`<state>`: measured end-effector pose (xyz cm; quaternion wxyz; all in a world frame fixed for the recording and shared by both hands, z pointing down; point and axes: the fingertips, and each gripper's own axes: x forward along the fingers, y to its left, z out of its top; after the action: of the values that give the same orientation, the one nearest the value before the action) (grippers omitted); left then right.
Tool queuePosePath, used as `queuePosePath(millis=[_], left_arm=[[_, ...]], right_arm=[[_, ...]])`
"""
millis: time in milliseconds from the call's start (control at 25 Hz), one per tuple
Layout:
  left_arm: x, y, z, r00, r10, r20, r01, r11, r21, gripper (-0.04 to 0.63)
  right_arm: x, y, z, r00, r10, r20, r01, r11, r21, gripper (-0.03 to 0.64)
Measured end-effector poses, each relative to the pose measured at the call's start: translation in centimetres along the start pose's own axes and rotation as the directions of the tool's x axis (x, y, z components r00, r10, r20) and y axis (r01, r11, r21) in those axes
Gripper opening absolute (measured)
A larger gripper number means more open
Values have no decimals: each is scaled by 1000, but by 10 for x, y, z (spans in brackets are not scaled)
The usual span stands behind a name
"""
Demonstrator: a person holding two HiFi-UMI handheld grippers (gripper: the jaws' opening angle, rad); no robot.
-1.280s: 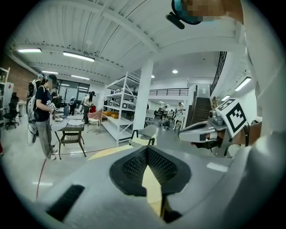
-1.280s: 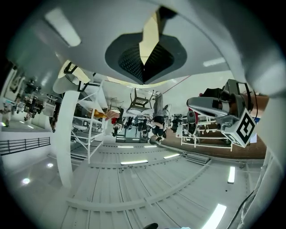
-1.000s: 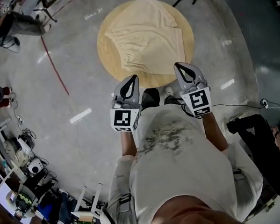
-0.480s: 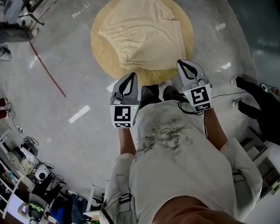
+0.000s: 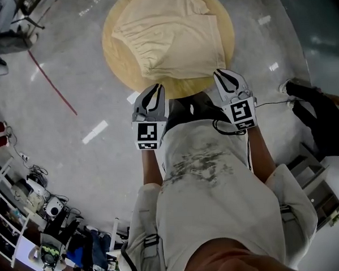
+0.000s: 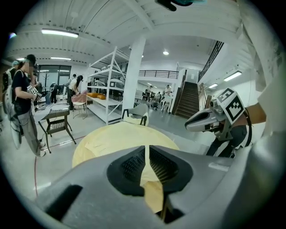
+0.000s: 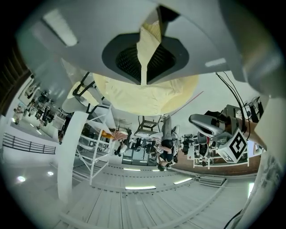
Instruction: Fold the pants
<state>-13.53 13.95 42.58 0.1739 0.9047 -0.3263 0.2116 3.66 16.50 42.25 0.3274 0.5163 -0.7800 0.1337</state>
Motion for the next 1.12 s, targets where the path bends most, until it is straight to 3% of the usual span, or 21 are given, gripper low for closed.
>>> queuePosePath(millis=[560, 1120], left_arm=[[25, 13, -40, 994, 39, -100, -34, 998, 49, 72], [56, 9, -79, 980, 13, -196, 12, 992, 124, 129]], right_arm=[[34, -2, -49, 995, 73, -68, -75, 997, -24, 81], [43, -3, -100, 982, 113, -150, -122, 991, -54, 115]])
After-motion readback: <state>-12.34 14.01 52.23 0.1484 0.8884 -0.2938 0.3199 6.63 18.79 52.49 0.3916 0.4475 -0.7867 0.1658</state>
